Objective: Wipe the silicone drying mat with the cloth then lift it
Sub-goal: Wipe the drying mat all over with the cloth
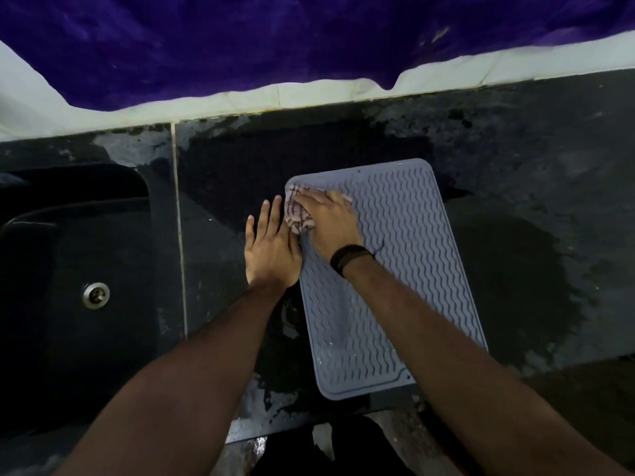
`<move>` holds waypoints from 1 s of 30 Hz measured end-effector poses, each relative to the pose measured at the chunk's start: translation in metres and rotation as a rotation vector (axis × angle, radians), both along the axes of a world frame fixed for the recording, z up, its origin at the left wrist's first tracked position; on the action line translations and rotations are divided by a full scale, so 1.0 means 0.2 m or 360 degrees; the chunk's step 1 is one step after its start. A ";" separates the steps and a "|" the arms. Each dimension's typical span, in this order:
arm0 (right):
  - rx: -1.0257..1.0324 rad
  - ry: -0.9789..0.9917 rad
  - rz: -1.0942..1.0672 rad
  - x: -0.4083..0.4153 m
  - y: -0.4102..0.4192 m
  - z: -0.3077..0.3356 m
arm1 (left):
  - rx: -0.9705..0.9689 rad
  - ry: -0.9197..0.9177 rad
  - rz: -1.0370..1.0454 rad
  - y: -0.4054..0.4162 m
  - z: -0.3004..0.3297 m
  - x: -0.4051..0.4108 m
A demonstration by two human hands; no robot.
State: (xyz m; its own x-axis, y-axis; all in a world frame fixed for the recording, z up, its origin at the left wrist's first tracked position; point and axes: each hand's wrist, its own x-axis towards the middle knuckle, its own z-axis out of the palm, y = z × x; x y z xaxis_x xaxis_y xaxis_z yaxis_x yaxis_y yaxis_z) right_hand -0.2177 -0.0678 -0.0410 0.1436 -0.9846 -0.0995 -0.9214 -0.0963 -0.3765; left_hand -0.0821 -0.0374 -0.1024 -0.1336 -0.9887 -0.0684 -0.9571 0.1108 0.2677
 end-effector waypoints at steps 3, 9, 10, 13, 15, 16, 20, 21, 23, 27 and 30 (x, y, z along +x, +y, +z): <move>0.0045 -0.0033 0.0015 -0.06 0.21 0.02 | 0.0050 -0.0047 -0.0062 0.01 0.00 0.01; 0.0190 0.0090 0.0105 -0.11 0.44 0.09 | 0.0041 0.0077 -0.0031 0.00 0.04 0.01; 0.0154 0.0083 0.0084 -0.11 0.41 0.10 | 0.0035 0.0076 -0.0042 0.00 0.03 0.02; -0.0102 0.0065 -0.0078 -0.09 0.21 0.14 | 0.0033 0.0074 -0.0043 0.00 0.04 0.01; -0.0168 0.0123 -0.0107 -0.07 0.03 0.13 | 0.0045 0.0070 -0.0027 0.00 0.04 0.00; -0.0125 0.0171 -0.0077 -0.06 -0.04 0.12 | 0.0048 0.0065 -0.0024 0.00 0.04 0.00; 0.0044 0.0305 0.0023 -0.05 -0.05 0.01 | 0.0045 0.0053 -0.0007 0.00 0.04 0.00; 0.0030 0.0297 0.0021 -0.07 0.00 -0.01 | 0.0041 0.0047 -0.0001 0.00 0.03 -0.01; 0.0009 0.0286 0.0040 -0.10 0.14 -0.02 | 0.0038 0.0048 0.0015 0.00 0.03 -0.01; 0.0069 0.0313 0.0114 -0.13 0.42 0.02 | 0.0054 0.0068 0.0014 0.00 0.04 -0.01; 0.0082 0.0328 0.0151 -0.14 0.53 0.04 | 0.0082 0.0082 -0.0003 0.00 0.04 0.00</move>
